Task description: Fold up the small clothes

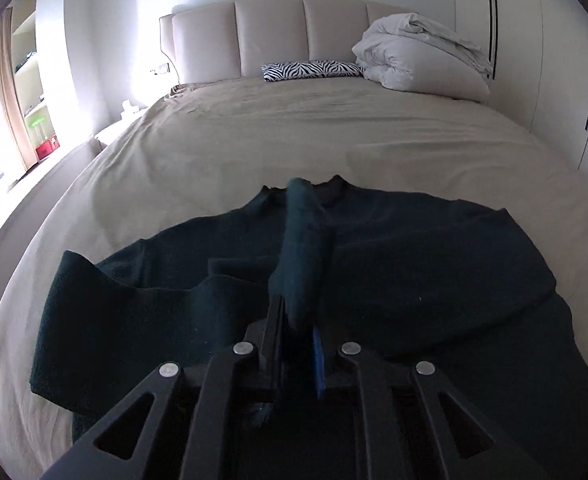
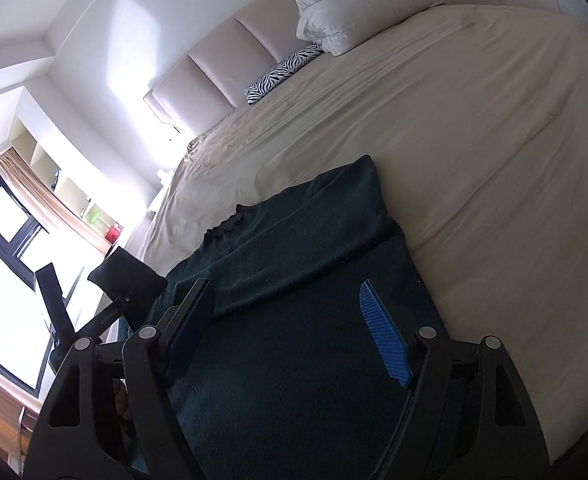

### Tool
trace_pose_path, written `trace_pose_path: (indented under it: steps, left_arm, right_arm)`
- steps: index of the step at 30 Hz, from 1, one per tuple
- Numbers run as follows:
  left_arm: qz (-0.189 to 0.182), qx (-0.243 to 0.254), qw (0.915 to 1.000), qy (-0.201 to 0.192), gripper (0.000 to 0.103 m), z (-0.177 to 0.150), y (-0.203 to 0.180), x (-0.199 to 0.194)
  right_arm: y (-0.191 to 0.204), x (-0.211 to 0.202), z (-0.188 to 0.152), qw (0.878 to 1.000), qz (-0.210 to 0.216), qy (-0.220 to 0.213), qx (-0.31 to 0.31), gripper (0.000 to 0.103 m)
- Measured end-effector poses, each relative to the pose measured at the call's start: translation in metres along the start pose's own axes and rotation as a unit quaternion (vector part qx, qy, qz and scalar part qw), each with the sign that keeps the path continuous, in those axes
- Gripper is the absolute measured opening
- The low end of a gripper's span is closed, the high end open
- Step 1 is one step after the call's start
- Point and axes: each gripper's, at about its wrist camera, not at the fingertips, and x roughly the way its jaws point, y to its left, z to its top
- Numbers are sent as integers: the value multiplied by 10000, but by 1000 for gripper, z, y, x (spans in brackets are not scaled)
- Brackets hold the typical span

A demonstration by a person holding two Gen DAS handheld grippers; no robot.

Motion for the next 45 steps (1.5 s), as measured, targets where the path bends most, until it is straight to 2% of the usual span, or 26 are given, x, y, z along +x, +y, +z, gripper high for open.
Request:
trace_pose_path:
  steps: [2,3,4,5,7,11,15,18,19,23,24,27,28,29,33,36,41,43,45]
  left_arm:
    - [-25,142,9998,169,48,-16,-17,4]
    - [17,156,9998,129,55,-19,-19,2]
    - [57,151,9998,71,71,-23,-18,-3]
    - [79,118,9999,9,81,-29,-12,-10]
    - [-18,21,10000,-94,85,-37,-1,-25]
    - [-316,-331,9988,-171,85,-53,36,-55]
    - [-501,-1078,9926,-265,85,-72,83,-78]
    - [-467,-1613,9850,-390,84,-77,124,-90]
    - [-395,-1747,9829,-425,83,-78,138,-93]
    - [-210,-2220,9734,-516,81,-76,189,-96]
    - [-188,-2341,9706,-525,80,-77,201,-94]
    - [-158,-2680,9619,-517,79,-77,230,-91]
    - [-155,-2758,9596,-535,79,-77,238,-90]
    - [-131,-2810,9579,-567,79,-76,245,-90]
    - [-29,-2829,9578,-513,77,-67,261,-80]
    - [-71,-2799,9595,-310,76,-58,267,-63]
    - [-215,-2868,9576,181,64,-51,268,-21]
    - [-246,-2831,9582,339,63,-46,265,-6]
    - [-154,-2675,9626,396,63,-39,259,4]
  right_arm:
    - [-11,4,0,9999,-60,49,71,74]
    - [-15,7,0,9999,-86,76,76,74]
    - [-19,11,0,9998,-121,116,83,74]
    - [-22,16,0,9997,-142,172,97,74]
    - [-24,29,2,9993,-108,329,124,74]
    - [-1,70,7,9967,261,771,58,74]
    - [53,125,13,9877,548,1354,-557,74]
    - [77,175,13,9809,337,1757,-770,74]
    - [84,191,12,9782,227,1917,-764,65]
    - [96,242,5,9685,-177,2358,-783,56]
    - [101,247,4,9682,-276,2305,-928,53]
    - [116,256,2,9613,-308,2422,-1277,19]
    - [121,256,2,9601,-387,2385,-1406,11]
    - [126,254,4,9590,-410,2343,-1543,8]
    - [133,232,21,9641,-290,2030,-1685,7]
    - [125,219,42,9696,-347,1757,-1670,7]
    - [96,217,60,9704,-532,1726,-1603,7]
    - [89,221,58,9687,-636,1760,-1630,7]
    - [79,224,55,9696,-629,1775,-1563,7]
